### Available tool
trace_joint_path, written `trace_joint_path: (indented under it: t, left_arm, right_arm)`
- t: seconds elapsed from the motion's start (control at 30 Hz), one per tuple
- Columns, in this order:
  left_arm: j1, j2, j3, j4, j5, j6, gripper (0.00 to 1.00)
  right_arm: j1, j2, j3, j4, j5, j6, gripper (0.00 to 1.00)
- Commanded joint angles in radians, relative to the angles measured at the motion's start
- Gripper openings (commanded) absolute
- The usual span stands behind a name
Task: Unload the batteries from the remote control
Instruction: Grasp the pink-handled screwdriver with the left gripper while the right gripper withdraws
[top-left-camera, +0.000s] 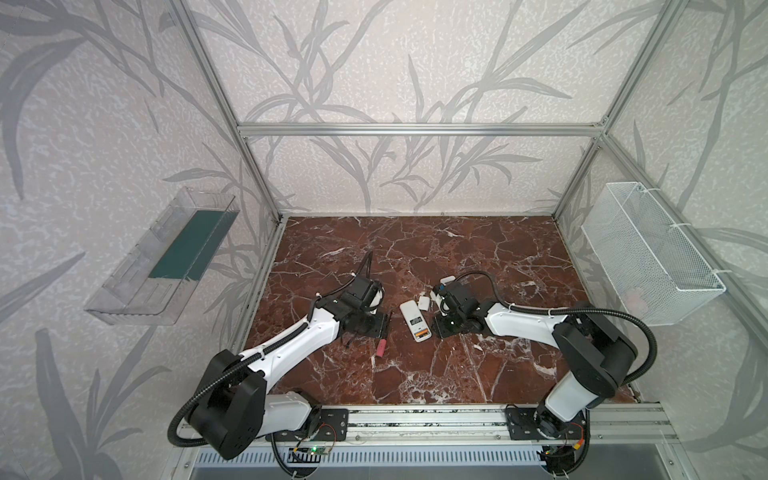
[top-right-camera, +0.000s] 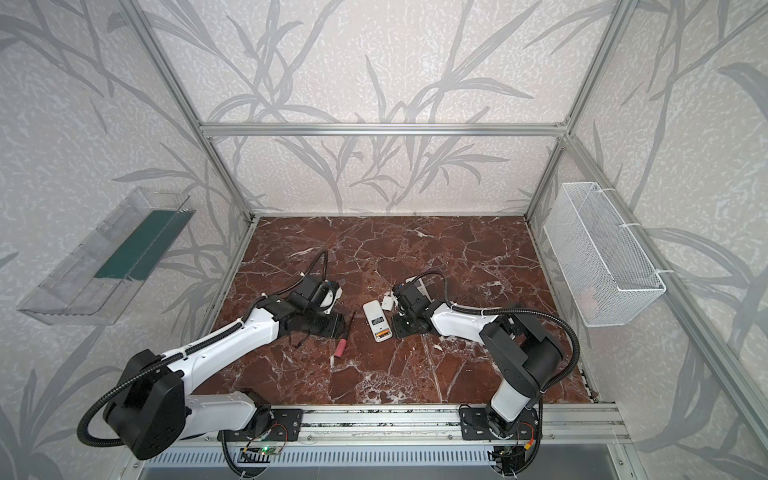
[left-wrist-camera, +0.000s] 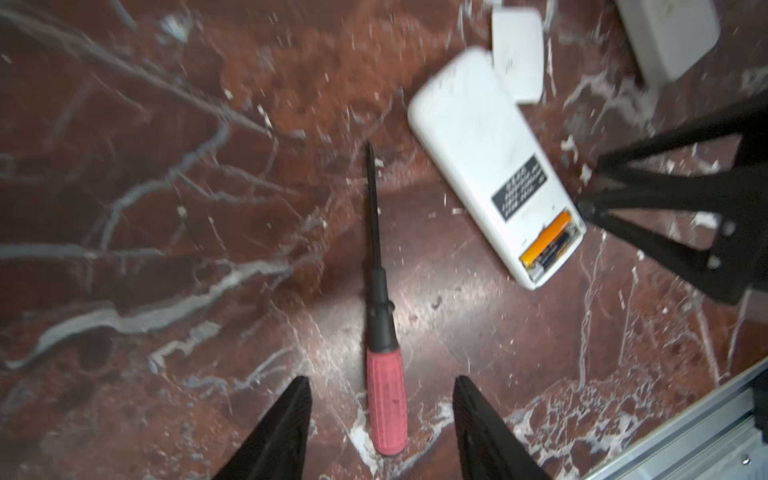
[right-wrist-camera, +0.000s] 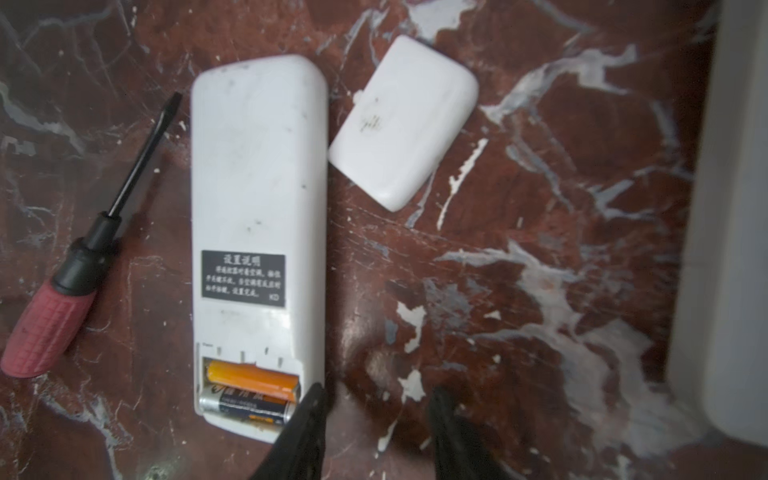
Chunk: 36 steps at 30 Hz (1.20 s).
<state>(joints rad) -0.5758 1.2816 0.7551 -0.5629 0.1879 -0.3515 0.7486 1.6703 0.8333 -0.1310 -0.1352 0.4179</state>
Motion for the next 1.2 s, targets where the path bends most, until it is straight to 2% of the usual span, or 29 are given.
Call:
trace_joint_path:
  t: [0.0,0.3,0.6,0.87,1.17]
  left_arm:
    - [-0.036,-0.015,-0.050,-0.027,-0.053,-0.070,0.58]
    - [-0.065,0.061,-0.167,0.155,-0.023,-0.112,0.56]
    - [-0.068,0.037,-0.190,0.205,-0.089,-0.121,0.35]
    - [-0.067,-0.036,-0.149,0.144,-0.161,-0.111,0.11]
    - [-0.065,-0.066,-0.014,0.013,-0.244,-0.103,0.01]
  right_arm:
    - [0.022,0.031,0.016,-0.009,0.000,0.004,0.42]
    - [0.041,0.068,0.054,-0.012,0.006,-0.004,0.41]
    - [0.041,0.111,0.098,0.005,0.028,-0.025,0.41]
    - [0.040,0.163,0.150,0.028,0.011,-0.047,0.41]
    - [0.038,0.204,0.243,0.026,-0.011,-0.083,0.41]
